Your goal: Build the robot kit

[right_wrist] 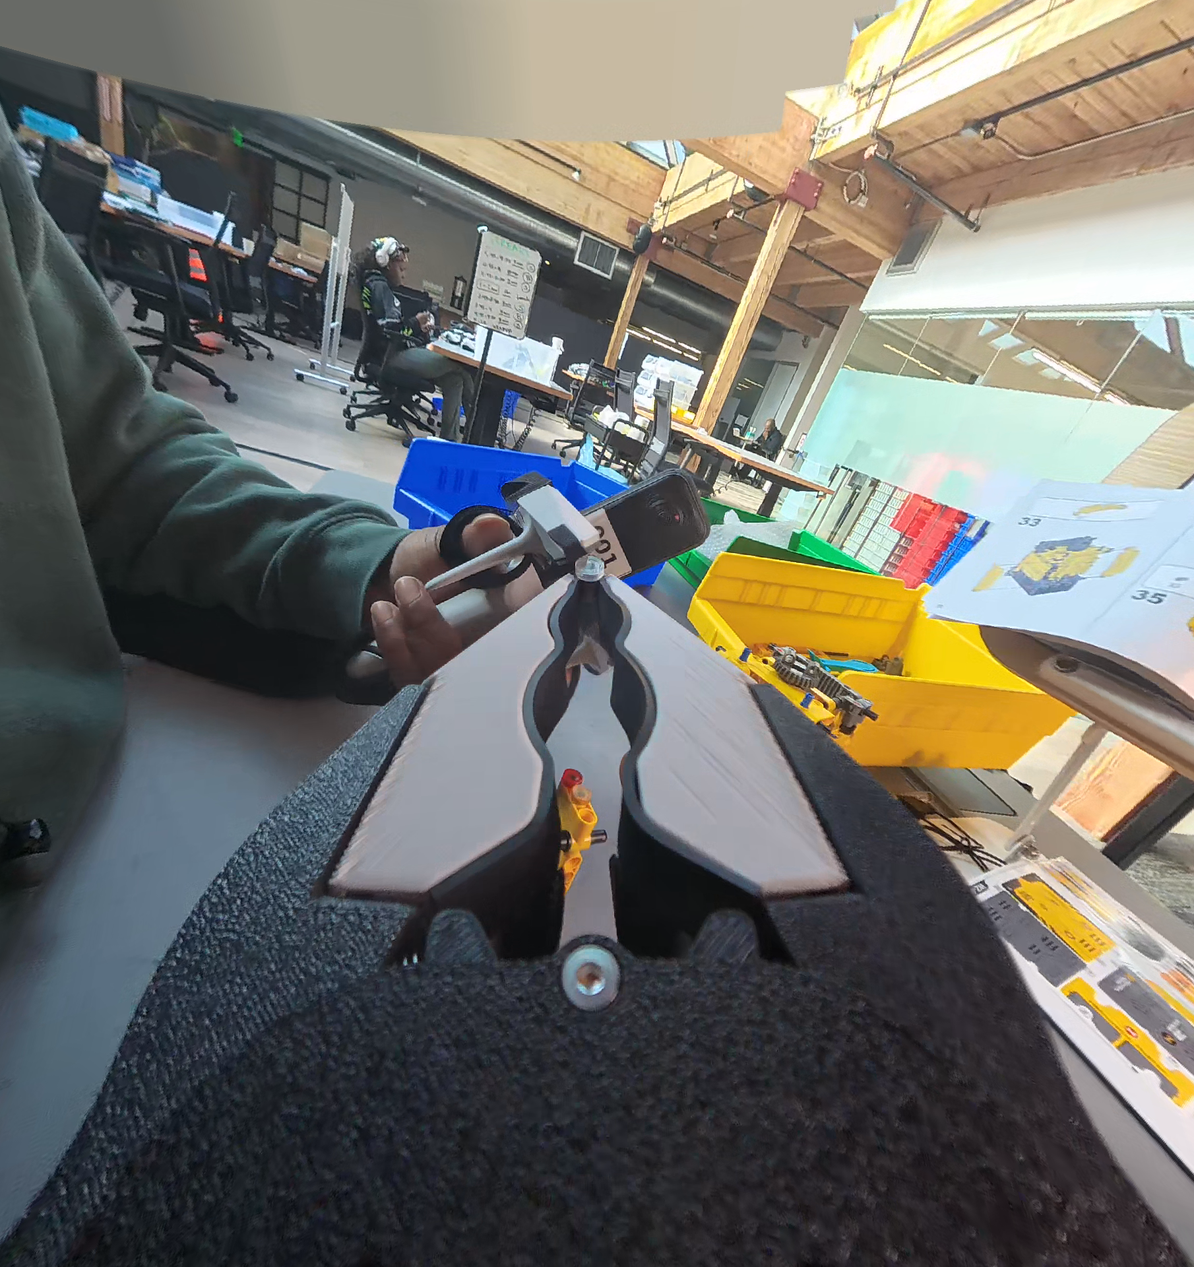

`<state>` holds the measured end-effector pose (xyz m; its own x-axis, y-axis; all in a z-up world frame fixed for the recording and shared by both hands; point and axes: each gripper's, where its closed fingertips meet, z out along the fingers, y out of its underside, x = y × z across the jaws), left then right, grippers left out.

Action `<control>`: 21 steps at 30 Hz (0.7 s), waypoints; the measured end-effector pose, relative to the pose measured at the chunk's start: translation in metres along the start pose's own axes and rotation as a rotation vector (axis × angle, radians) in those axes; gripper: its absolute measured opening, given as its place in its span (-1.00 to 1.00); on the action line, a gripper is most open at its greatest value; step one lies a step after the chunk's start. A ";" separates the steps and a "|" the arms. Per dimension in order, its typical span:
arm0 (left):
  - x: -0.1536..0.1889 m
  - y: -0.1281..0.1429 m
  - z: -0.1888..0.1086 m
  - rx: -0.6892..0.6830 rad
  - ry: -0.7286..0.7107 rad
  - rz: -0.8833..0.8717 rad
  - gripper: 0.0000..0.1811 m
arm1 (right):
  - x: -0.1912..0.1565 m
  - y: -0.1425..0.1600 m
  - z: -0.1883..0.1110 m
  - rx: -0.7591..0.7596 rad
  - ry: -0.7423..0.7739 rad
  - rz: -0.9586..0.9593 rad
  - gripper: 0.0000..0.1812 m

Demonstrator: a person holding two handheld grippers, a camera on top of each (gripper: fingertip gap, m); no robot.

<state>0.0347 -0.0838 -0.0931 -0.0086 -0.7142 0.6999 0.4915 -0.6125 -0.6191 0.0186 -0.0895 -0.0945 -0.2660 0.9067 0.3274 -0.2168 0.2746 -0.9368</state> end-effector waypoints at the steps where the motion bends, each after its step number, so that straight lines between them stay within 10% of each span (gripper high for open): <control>1: 0.001 0.003 0.001 -0.013 0.005 -0.003 -0.77 | -0.001 0.002 0.001 -0.014 0.002 -0.023 -0.96; 21: -0.026 0.005 -0.009 -0.025 -0.165 0.017 -0.89 | 0.005 0.028 -0.004 -0.242 0.086 -0.417 -0.82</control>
<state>0.0294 -0.0713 -0.1181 0.1433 -0.6603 0.7372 0.4688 -0.6107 -0.6381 0.0147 -0.0759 -0.1195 -0.1221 0.7240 0.6790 -0.0610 0.6773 -0.7332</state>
